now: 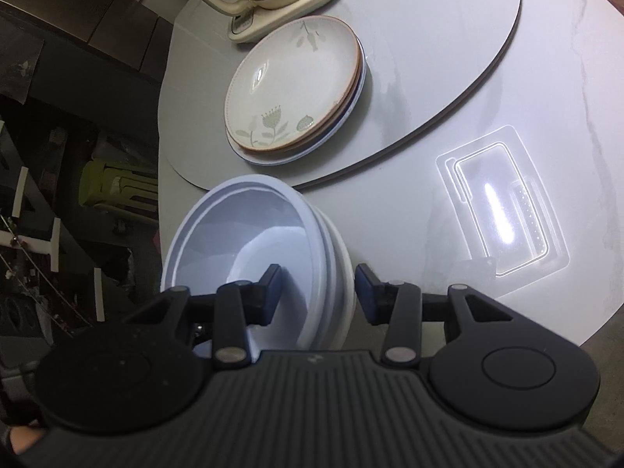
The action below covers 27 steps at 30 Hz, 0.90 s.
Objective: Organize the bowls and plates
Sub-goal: 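Carry the bowl over the stacked plates on the turntable with both grippers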
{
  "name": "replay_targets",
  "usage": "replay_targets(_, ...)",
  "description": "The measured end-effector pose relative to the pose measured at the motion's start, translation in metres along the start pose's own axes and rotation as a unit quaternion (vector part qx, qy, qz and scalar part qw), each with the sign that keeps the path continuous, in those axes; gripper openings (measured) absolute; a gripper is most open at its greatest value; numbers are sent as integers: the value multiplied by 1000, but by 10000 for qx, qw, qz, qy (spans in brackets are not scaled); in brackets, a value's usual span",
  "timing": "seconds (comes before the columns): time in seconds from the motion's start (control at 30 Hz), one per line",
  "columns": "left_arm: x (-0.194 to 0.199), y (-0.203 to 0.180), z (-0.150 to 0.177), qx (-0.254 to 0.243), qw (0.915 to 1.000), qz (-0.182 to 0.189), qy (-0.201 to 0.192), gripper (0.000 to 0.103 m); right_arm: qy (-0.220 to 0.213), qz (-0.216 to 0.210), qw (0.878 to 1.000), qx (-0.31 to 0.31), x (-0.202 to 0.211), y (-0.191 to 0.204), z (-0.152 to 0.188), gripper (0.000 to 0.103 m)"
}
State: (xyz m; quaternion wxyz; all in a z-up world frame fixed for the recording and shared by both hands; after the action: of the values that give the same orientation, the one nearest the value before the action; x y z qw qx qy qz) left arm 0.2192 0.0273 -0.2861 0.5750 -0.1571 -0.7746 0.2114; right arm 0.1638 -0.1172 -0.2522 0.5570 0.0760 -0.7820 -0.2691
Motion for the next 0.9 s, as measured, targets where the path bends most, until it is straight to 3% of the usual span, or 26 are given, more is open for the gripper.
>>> replay_targets(0.33,16,3,-15,48,9999,92,-59,39,-25,-97,9999,63,5,16,-9,44)
replay_targets(0.9,12,0,-87,86,9996,213,-192,39,-246,-110,9995,164,-7,39,-66,44)
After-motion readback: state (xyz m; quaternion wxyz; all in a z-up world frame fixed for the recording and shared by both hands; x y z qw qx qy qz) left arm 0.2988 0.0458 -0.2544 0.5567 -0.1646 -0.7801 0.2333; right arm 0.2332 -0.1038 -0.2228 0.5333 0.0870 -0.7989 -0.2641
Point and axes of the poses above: each gripper's, at about its wrist camera, not at the fingertips, and x roughly against the way its jaws point, y to its left, z to its underside, the point moved 10 cm from there along -x, roughly the way its jaws point
